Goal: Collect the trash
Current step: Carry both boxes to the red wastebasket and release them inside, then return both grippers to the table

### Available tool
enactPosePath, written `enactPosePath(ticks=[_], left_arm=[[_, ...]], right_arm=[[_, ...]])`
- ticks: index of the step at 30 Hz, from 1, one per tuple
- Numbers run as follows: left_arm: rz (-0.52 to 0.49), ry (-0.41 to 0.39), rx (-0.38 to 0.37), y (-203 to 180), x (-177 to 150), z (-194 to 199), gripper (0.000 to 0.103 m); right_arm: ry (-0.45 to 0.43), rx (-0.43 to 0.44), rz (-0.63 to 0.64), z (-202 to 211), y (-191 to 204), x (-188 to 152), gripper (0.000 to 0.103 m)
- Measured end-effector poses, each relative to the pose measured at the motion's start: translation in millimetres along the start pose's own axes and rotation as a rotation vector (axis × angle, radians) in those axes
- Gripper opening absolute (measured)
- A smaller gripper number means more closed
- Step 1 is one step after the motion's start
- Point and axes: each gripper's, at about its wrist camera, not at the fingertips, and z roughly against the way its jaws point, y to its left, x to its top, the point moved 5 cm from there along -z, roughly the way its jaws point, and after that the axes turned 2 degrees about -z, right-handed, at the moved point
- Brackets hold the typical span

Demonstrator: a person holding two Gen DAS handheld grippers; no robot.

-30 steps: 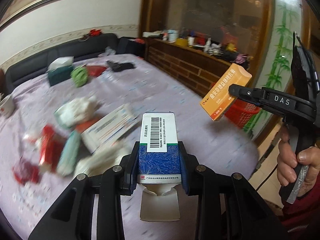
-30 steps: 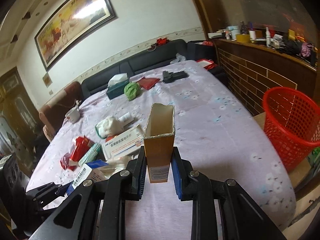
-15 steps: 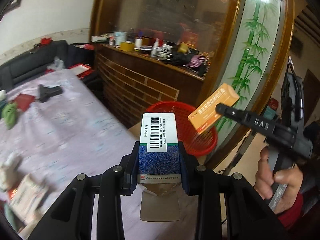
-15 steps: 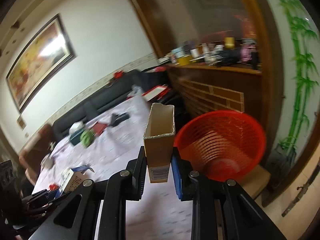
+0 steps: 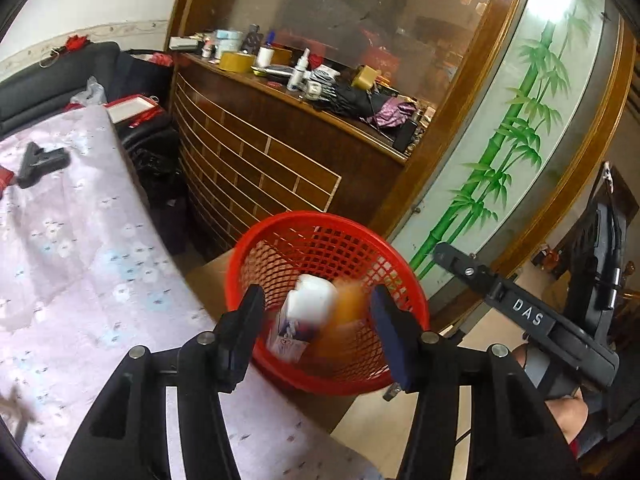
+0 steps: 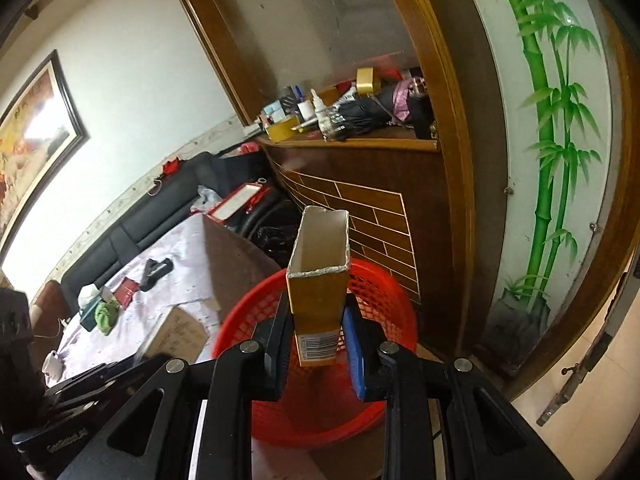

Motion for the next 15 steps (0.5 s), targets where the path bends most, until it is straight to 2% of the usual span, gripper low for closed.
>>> enactPosePath(ticks=[2,5,7,10,15], left_arm=[[0.002,-0.017,0.011,7.1,-6.2,16.3,0.057],[0.004,-0.034,0.059,20.9,-23.6,44.3,0.062],[0.003,-0.039,0.084,28.7,-35.2,60.2,0.062],[-0.004,-0.049,0.138,41.6,-56.3,87.9,0.062],[-0.002,-0.079,0.233,67.5,-88.6,139.3,0.063]], right_arm=[[0.013,-0.019,0.011,-7.1,-4.1,0.8,0.036],[-0.004,-0.023,0.008,-1.7,-7.4,-1.5,0.036],[-0.021,-0.017,0.012,5.6,-6.1,-5.1,0.036],[-0.009,0.031,0.014,13.9,6.4,-15.8,0.036],[0.049,0.132,0.058,21.3,49.3,-47.5,0.042]])
